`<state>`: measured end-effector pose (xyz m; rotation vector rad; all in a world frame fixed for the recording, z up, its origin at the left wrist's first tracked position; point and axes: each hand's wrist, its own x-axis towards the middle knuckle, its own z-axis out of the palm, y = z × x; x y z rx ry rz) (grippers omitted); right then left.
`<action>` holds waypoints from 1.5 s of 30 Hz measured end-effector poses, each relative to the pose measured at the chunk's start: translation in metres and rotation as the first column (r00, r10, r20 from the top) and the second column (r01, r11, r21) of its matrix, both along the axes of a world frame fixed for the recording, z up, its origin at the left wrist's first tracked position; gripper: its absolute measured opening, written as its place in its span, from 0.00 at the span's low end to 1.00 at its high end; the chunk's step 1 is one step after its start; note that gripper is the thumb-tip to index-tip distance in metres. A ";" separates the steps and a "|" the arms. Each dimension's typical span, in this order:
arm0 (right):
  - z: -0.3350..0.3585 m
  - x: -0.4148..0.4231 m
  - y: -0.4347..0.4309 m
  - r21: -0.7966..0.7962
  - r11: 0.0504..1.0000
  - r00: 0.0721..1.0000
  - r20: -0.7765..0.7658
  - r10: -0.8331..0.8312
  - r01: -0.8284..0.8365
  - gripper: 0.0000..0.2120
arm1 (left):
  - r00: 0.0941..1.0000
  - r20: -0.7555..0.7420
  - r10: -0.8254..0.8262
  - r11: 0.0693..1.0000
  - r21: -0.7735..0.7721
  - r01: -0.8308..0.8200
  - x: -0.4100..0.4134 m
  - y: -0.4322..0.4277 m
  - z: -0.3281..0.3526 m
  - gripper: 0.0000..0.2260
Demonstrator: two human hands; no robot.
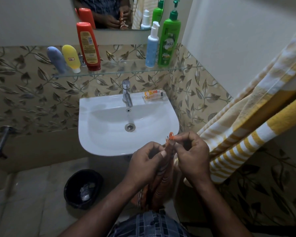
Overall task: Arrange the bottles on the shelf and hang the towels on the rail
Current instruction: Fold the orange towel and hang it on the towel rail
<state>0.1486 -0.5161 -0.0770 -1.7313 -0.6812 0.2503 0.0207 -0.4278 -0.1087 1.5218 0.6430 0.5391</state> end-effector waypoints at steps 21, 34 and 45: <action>-0.008 0.008 -0.006 0.083 0.992 0.994 -0.050 0.099 -0.095 0.13 | 0.995 0.055 0.083 0.982 -0.174 -0.073 0.004 0.010 0.009 0.04; 0.011 0.029 -0.011 -0.341 0.770 0.828 -0.050 0.558 -0.539 0.08 | 0.996 -0.059 0.063 0.951 0.305 -0.042 -0.007 0.011 -0.001 0.02; 0.021 0.033 -0.009 -0.505 0.702 0.817 -0.011 0.577 -0.502 0.07 | 0.997 -0.060 0.053 0.947 0.320 -0.031 -0.018 0.009 -0.001 0.03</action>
